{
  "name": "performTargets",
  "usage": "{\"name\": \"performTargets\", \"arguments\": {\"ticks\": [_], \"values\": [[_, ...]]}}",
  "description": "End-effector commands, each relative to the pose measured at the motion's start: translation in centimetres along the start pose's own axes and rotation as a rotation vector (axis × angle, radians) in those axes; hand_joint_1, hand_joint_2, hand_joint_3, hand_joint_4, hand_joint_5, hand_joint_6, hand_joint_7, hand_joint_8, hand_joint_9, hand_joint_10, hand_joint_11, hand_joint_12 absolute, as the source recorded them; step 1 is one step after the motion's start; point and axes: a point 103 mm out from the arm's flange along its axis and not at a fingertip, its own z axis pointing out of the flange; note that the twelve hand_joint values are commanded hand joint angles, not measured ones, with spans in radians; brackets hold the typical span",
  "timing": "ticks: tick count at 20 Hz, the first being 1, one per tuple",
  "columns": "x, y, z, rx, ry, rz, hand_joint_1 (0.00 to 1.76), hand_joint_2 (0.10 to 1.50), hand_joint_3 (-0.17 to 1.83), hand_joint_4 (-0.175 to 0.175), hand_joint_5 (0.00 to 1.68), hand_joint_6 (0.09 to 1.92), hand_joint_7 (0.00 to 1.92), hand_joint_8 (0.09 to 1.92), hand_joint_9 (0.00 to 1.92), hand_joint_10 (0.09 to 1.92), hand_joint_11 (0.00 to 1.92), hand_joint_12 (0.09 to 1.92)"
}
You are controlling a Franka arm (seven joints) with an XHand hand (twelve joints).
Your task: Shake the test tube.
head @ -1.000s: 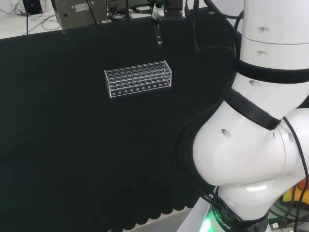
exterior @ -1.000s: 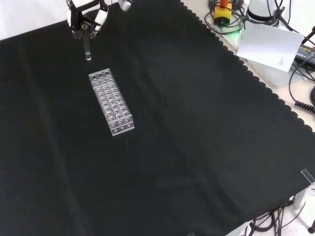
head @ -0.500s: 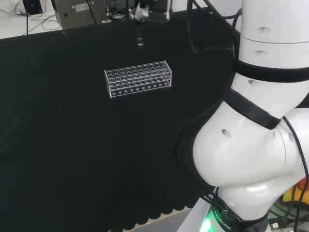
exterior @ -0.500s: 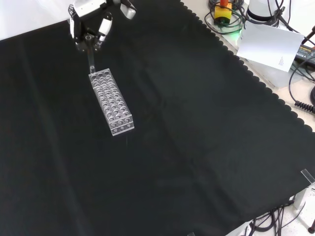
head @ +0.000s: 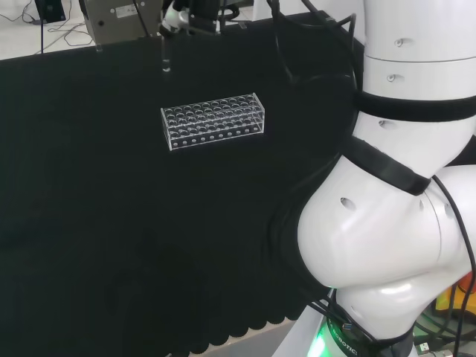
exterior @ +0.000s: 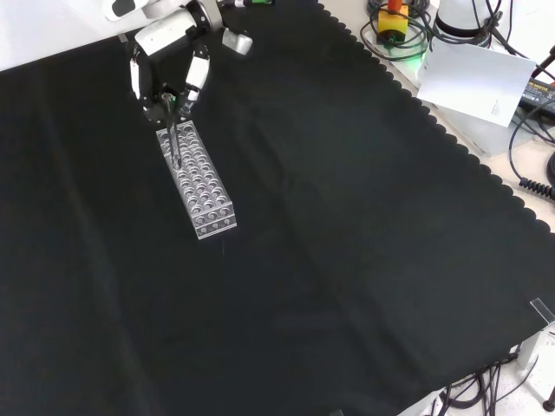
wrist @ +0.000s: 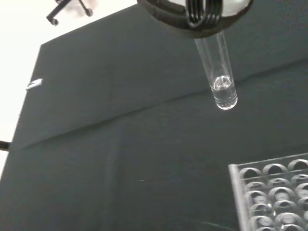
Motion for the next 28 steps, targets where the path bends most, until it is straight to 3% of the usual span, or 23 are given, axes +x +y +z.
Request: {"name": "performTargets", "arguments": {"ticks": [1, 9, 19, 24, 28], "values": [[1.7, -0.1, 0.7, 0.016, 0.024, -0.03, 1.4, 1.05, 0.0, -0.175, 1.05, 0.53, 1.08, 1.14, 1.13, 0.83, 1.33, 0.86], [-2.7, -0.7, -0.1, 0.005, -0.042, 0.037, 1.4, 1.06, 0.0, -0.175, 1.05, 0.54, 1.08, 1.14, 1.13, 0.84, 1.33, 0.86], [-9.8, -1.5, -3.8, -0.049, -0.21, 0.128, 1.4, 1.06, 0.0, -0.175, 1.05, 0.53, 1.08, 1.14, 1.13, 0.84, 1.33, 0.86], [-11.8, -1.5, -5.4, -0.066, -0.288, 0.147, 1.4, 1.06, 0.0, -0.175, 1.05, 0.54, 1.08, 1.14, 1.13, 0.84, 1.33, 0.86], [-12.1, -1.5, -6.0, -0.077, -0.3, 0.15, 1.4, 1.06, 0.0, -0.175, 1.05, 0.54, 1.08, 1.14, 1.13, 0.84, 1.33, 0.86]]}}
